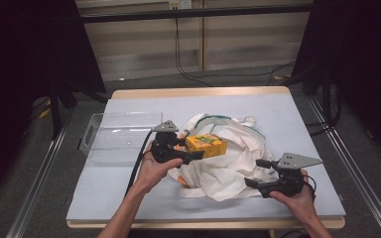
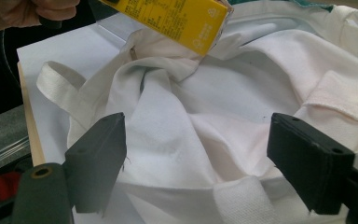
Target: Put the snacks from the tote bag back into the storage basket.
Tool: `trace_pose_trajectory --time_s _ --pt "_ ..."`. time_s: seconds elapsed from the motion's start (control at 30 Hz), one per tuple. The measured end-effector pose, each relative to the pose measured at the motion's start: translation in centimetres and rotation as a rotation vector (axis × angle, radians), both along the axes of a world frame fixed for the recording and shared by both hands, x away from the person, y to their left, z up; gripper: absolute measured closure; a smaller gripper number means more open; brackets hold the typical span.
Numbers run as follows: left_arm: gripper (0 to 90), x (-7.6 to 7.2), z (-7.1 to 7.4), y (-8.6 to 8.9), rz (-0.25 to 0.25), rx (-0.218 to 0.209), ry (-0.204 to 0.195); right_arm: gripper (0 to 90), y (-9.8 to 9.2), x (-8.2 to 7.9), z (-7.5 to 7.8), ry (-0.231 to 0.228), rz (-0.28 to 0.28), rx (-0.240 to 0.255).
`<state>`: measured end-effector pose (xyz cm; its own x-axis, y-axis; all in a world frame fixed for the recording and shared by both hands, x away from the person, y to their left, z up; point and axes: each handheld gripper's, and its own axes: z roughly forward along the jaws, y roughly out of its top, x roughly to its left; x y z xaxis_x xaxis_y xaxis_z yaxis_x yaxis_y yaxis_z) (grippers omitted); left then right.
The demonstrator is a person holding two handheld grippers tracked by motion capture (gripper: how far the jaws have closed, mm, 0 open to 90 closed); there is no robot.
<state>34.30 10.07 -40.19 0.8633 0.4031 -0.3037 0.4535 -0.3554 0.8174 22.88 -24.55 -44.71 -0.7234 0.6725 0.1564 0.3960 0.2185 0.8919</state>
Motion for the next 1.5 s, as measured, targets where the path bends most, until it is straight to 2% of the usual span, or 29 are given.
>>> trace_pose_trajectory --time_s 0.13,0.37,0.47,0.5,0.53,0.57,0.63,0.7,0.87,1.0,1.1,1.23,1.3,1.37,1.47,1.5 --pt "27.2 0.2 0.4 0.2 -0.017 -0.019 0.010 19.8 0.0 0.1 0.1 -0.003 -0.003 0.010" --pt "27.2 0.3 1.0 0.6 0.001 0.011 0.021 16.0 -0.2 -0.1 0.1 -0.014 -0.015 0.009" --pt "27.2 0.1 1.2 1.0 0.011 0.004 0.024 15.8 -0.1 -0.3 0.1 -0.019 -0.014 -0.003" --pt "27.2 0.1 1.3 1.1 0.018 0.008 0.024 15.7 -0.1 -0.4 0.1 -0.019 -0.010 -0.003" --pt "27.2 -0.1 1.4 1.1 0.025 0.039 0.003 15.8 -0.2 -0.4 0.2 -0.024 -0.010 -0.001" --pt "27.2 -0.3 1.5 1.4 0.018 0.073 -0.014 15.8 -0.2 -0.5 0.2 -0.025 -0.014 0.001" --pt "27.1 -0.5 1.5 2.1 0.018 0.068 -0.016 15.8 -0.2 -0.5 0.2 -0.026 -0.014 -0.001" --pt "27.2 -0.5 1.6 2.9 0.027 0.084 -0.018 15.8 -0.2 -0.4 0.2 -0.024 -0.019 -0.003" --pt "27.2 0.0 2.4 5.1 0.037 0.035 0.011 15.8 -0.1 -0.4 0.2 -0.023 -0.014 -0.002" --pt "27.2 0.2 3.1 5.9 0.037 0.056 0.015 15.8 0.0 -0.4 0.2 -0.026 -0.008 -0.005" --pt "27.2 0.3 3.5 6.4 0.032 0.057 0.015 15.9 0.0 -0.5 0.2 -0.025 -0.008 -0.008" --pt "27.2 0.6 3.7 6.9 0.062 0.080 0.020 15.9 -0.1 -0.5 0.2 -0.029 -0.008 -0.006" --pt "27.2 0.9 3.9 7.1 0.093 0.112 0.021 15.7 -0.1 -0.5 0.2 -0.029 -0.006 -0.004" --pt "27.2 1.1 4.1 7.6 0.113 0.095 0.030 15.4 -0.2 -0.5 0.2 -0.031 -0.010 0.001" --pt "27.2 1.1 4.4 8.2 0.123 0.096 0.020 15.1 -0.2 -0.4 0.1 -0.027 -0.011 -0.001" --pt "27.1 1.0 4.5 8.4 0.132 0.108 -0.008 15.1 -0.2 -0.4 0.1 -0.027 -0.011 -0.001"
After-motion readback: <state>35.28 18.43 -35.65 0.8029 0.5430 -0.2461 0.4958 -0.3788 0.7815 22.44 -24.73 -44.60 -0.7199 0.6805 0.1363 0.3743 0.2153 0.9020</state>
